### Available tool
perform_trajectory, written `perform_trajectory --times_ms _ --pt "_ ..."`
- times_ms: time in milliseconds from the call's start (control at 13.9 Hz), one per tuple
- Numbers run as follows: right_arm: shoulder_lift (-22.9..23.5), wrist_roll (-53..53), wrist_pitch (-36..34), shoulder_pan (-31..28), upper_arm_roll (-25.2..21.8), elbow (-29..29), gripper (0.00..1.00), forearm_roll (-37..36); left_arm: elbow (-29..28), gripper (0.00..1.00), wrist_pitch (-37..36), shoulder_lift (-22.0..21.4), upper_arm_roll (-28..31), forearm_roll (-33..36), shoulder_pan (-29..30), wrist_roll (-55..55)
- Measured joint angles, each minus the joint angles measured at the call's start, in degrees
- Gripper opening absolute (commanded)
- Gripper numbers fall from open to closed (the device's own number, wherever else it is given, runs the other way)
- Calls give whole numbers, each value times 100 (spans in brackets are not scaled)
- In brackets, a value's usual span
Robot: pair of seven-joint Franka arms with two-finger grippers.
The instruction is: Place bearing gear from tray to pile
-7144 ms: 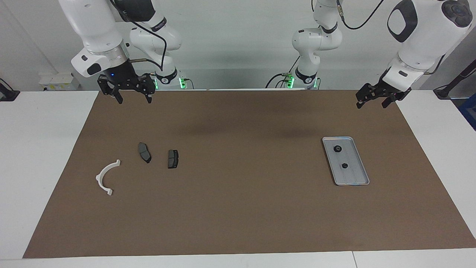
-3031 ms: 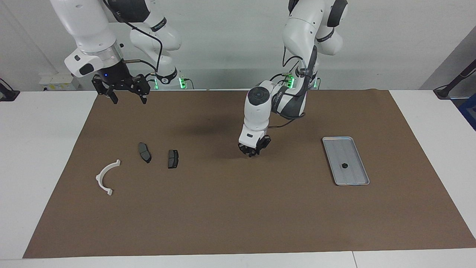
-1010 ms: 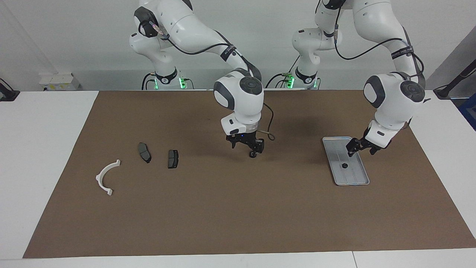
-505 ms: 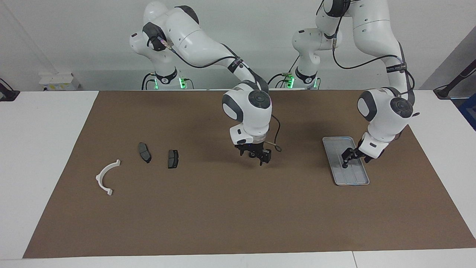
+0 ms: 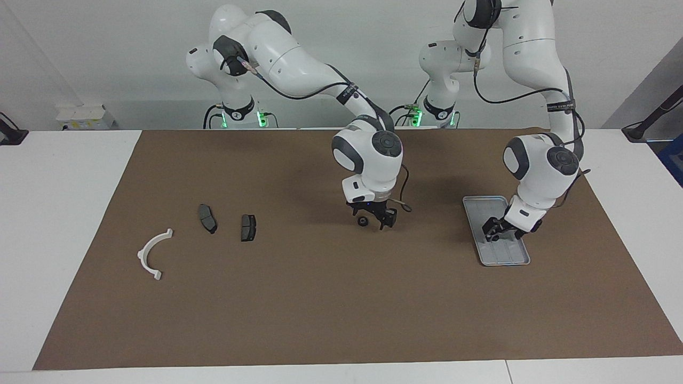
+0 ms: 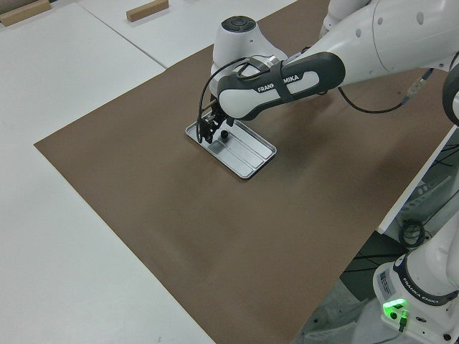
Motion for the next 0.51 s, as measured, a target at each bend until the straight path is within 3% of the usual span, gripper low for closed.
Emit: perform_trajectory --times_ms 144,289,361,505 --pt "1 -3 -13 -59 -8 -6 95 0 -50 68 61 18 0 -1 -11 -1" --pt "23 -12 6 -95 -8 -58 95 0 -52 10 81 6 1 -9 -23 -1" --pt "38 -12 36 -94 -5 -108 95 1 -50 0 84 -7 1 -10 -26 -2" --pt "39 -12 110 -94 0 -176 93 0 -51 0 75 -50 -16 -35 -56 -3"
